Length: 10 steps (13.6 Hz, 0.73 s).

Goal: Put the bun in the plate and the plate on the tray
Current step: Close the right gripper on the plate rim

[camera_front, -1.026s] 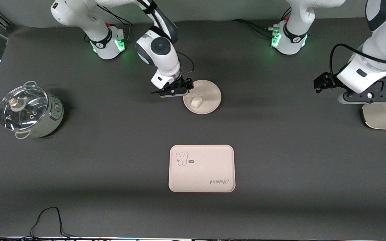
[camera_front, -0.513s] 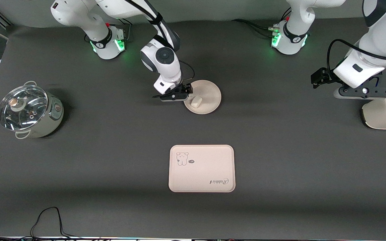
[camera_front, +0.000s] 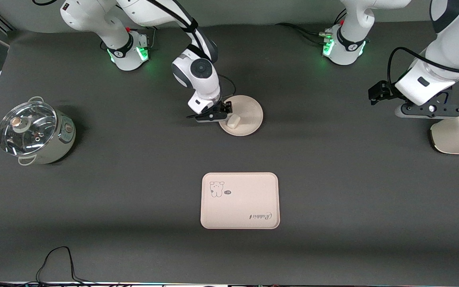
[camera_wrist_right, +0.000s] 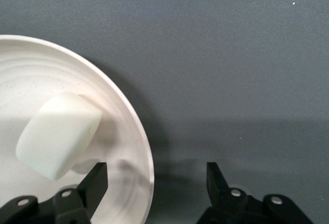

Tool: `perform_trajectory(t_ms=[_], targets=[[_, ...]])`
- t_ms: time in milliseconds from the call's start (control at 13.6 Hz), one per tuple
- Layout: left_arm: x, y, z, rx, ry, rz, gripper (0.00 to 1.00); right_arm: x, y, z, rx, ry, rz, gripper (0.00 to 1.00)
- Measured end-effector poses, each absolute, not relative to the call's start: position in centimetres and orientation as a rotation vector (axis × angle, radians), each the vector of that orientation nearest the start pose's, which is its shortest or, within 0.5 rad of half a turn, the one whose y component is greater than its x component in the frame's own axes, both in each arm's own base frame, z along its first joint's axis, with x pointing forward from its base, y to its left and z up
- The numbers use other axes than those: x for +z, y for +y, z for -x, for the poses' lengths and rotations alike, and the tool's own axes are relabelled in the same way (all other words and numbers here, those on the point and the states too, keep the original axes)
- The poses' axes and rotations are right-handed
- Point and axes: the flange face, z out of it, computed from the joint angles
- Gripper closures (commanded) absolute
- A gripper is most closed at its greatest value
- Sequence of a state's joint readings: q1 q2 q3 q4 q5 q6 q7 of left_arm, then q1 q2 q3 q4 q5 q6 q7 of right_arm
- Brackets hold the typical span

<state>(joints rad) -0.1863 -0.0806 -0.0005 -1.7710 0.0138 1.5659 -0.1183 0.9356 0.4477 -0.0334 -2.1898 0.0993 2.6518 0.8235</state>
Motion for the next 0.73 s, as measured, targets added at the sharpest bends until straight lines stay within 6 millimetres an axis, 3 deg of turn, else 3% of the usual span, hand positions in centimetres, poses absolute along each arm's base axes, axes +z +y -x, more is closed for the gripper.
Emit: perform_trajectory(t_ms=[220,586,733], targets=[[57.34,-9.68,-51.28,0.191,0.108,3.110,0.00,17.94,43.61,-34.84,0.025,0.008,3.110,0.66],[57.34,-9.70,-51.28,0.191,0.108,3.111,0.00,18.16,43.76,-35.05,0.019,0.014,3.105,1.00],[57.34,-9.71,-51.28,0.191,0.107,3.111,0.00,18.67,43.91,-35.23,0.009,0.019,3.096,1.00]])
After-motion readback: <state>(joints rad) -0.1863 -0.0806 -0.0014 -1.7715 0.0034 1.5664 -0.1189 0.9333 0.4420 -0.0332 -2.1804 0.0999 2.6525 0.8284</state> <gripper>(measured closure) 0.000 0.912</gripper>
